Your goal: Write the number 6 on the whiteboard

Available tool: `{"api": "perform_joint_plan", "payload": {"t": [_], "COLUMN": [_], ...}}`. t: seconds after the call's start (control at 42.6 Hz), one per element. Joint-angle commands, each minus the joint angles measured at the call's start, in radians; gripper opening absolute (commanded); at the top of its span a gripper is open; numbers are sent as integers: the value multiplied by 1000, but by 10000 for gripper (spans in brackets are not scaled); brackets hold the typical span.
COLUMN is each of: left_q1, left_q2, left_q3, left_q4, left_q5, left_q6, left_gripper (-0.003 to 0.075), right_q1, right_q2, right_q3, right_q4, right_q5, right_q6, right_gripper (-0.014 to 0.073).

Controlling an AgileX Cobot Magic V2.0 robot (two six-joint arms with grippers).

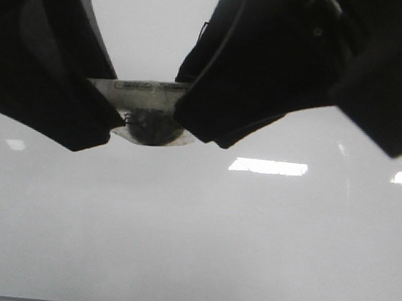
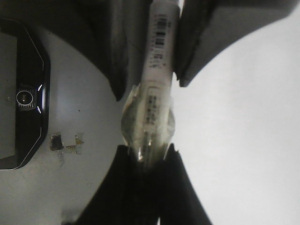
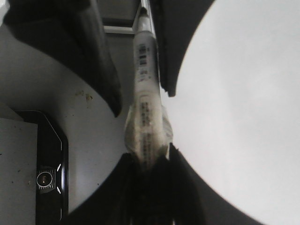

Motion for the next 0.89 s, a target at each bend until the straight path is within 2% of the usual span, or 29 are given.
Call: {"api": "perform_joint_plan", "payload": {"t": [0.0, 0.141, 0.282, 0.329, 0.399, 0.493, 0.54, 0.563, 0.634, 0.775, 0.869], "left_q1": [-9, -9, -9, -9, -9, -9, 1, 9, 40, 153, 259], "left_q2": [-16, -16, -16, -16, -16, -16, -16, -18, -34, -123, -209], "left_q3": [-34, -34, -34, -34, -34, -34, -34, -34, -25, 31, 81], "left_q4": [2, 8, 6, 6, 6, 2, 2, 2, 4, -19, -34], "left_q5": [-45, -47, -47, -45, -44, -38, -36, -35, -38, -88, -128], "left_q6": [1, 1, 1, 1, -1, -29, -58, -67, -82, -102, -124], "left_gripper": [97, -17, -20, -20, -20, -20, -20, -20, -20, -20, -20], "right_q1": [2, 2, 2, 2, 1, -6, -17, -30, -78, -222, -309], "right_q2": [-40, -41, -41, -41, -41, -43, -45, -48, -64, -152, -241], "right_q3": [-23, -23, -23, -23, -23, -23, -23, -23, -22, 19, 87], "right_q4": [3, 3, 3, 3, 3, 3, 1, 1, -5, -6, -2], "right_q5": [-59, -44, -41, -41, -40, -39, -39, -39, -36, -27, -48], "right_q6": [-10, -10, -10, -10, -6, 18, 35, 52, 100, 143, 184], "right_gripper": [-59, -59, -50, -13, 104, 341, 442, 465, 447, 296, 230]}}
